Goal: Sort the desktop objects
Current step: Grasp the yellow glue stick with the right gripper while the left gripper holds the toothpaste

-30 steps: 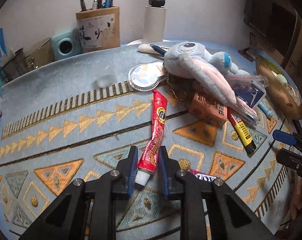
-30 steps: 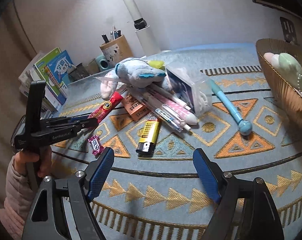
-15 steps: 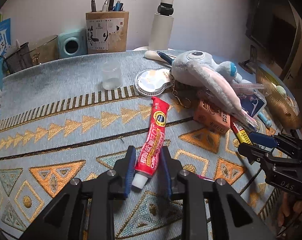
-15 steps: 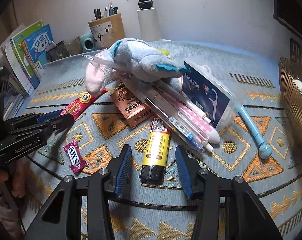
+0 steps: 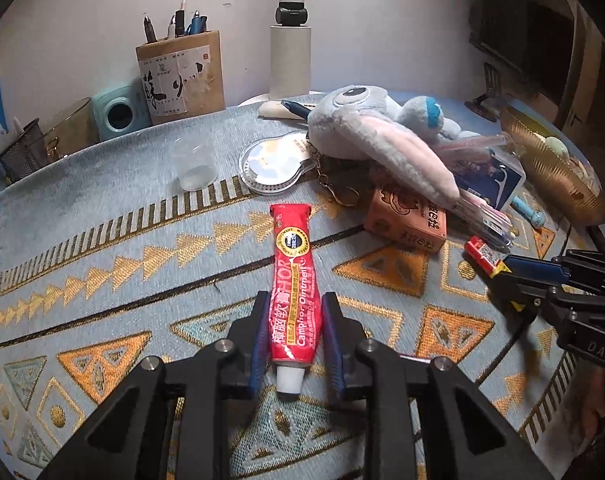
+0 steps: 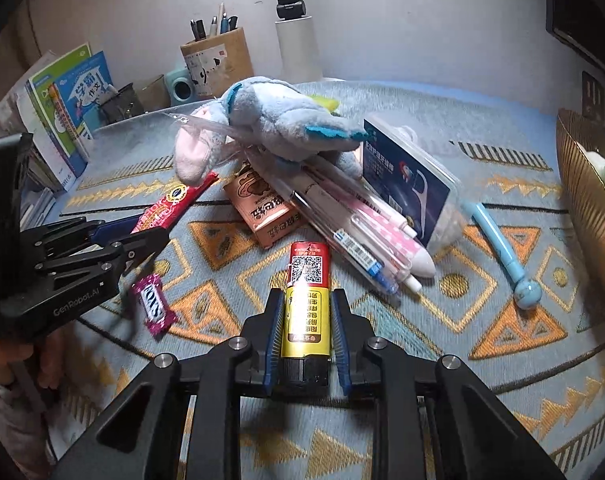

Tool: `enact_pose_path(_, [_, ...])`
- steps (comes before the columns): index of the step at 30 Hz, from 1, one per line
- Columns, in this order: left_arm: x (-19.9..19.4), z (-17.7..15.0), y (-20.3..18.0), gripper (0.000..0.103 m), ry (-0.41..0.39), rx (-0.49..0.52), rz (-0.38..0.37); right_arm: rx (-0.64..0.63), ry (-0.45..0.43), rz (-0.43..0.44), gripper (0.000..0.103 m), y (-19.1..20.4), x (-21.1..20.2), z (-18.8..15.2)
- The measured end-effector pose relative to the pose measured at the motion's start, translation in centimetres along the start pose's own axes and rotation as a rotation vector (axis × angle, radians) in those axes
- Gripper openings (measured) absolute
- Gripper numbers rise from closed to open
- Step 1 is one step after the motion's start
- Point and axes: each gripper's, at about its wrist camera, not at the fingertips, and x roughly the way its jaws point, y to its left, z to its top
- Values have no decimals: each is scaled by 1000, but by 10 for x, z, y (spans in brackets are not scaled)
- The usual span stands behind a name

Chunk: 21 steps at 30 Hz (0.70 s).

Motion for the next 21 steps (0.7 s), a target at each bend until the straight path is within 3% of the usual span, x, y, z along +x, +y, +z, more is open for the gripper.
enact_pose_path(5, [-26,-18,5,22,9,-76,-77,-5,-1,-32,24,-14,-28,-24])
enact_pose_path(10, [-48,-29,-6,21,-16,-82,-101,61,7,-33,24,-28,-41,-42])
enact_pose_path(14, [-48,-26,-23,21,-9,-49,-106,82,-9,-39,24,-42,-56,-50])
enact_pose_path(19, [-27,-33,-34,21,54,-54,-69,123,-12,-42,24,-59,-60,-55])
enact_pose_path(21, [-27,-33,-36,22,36,-53,-52,130,-1,-47,24,-59,-53,-55])
